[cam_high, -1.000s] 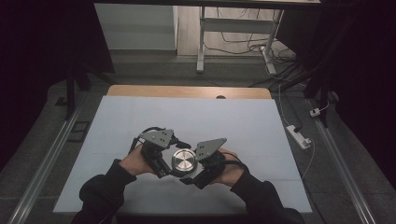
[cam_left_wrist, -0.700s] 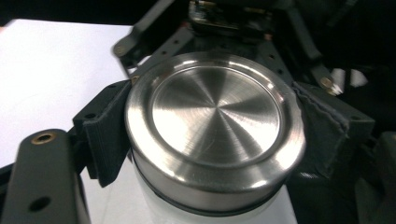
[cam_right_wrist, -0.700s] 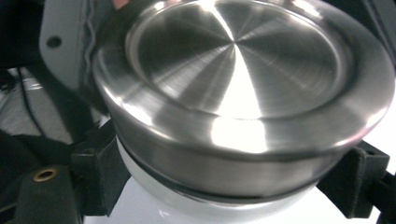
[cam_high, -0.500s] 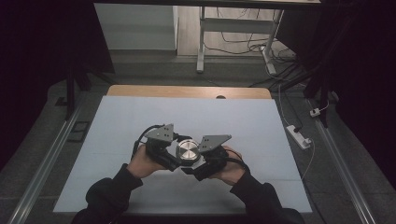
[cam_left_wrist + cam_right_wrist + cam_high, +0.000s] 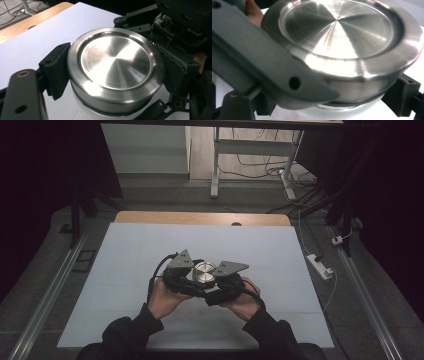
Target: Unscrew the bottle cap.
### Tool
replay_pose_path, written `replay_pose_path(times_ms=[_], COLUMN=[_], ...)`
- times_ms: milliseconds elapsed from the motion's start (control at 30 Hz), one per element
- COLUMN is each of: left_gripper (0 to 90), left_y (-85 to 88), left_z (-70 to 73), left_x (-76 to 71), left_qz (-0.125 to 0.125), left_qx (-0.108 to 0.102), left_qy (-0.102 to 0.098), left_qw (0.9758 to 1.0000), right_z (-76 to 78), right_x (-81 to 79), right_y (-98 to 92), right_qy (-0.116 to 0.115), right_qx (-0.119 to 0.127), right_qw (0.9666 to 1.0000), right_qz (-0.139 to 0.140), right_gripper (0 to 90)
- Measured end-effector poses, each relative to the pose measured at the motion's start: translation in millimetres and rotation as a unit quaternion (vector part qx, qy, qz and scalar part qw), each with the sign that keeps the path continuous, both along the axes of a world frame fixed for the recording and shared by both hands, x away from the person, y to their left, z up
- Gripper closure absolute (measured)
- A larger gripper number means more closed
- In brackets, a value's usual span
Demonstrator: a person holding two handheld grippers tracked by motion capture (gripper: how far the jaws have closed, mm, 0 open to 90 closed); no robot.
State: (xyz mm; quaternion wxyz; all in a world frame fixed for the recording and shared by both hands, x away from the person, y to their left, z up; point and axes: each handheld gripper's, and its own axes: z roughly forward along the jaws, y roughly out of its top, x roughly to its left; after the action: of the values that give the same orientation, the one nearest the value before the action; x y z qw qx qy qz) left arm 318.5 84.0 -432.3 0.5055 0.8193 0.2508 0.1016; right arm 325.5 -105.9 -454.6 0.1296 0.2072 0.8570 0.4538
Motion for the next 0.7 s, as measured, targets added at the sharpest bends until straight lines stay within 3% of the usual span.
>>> replay_pose_path(times_ms=[100,233,400,567,700], left_gripper=[16.9,8.1,3.4,3.6,4.3], left_y=[0.7,6.4,17.6,25.3,27.5], left_z=[-0.1,5.5,13.4,12.5,7.6], left_x=[1.5,2.2,1.5,2.9,5.3], left_qz=[-0.005,-0.020,-0.056,-0.116,-0.167], left_qx=[-0.003,-0.005,0.008,0.022,0.023], left_qy=[0.004,0.002,-0.012,-0.019,-0.017], left_qw=[1.0000,0.9998,0.9983,0.9928,0.9856], right_z=[-1.0,-1.6,-0.4,1.1,2.2], right_x=[0.3,0.7,0.1,-1.8,-5.1], right_y=[-0.4,-1.4,-3.3,-4.2,-3.1], right_qy=[0.002,0.000,0.005,0.011,0.017], right_qx=[0.003,0.005,0.008,0.010,0.009], right_qw=[1.0000,0.9999,0.9994,0.9969,0.9930], right_qz=[-0.001,0.010,0.034,0.077,0.117], right_gripper=[14.7,14.7,14.7,14.6,14.7])
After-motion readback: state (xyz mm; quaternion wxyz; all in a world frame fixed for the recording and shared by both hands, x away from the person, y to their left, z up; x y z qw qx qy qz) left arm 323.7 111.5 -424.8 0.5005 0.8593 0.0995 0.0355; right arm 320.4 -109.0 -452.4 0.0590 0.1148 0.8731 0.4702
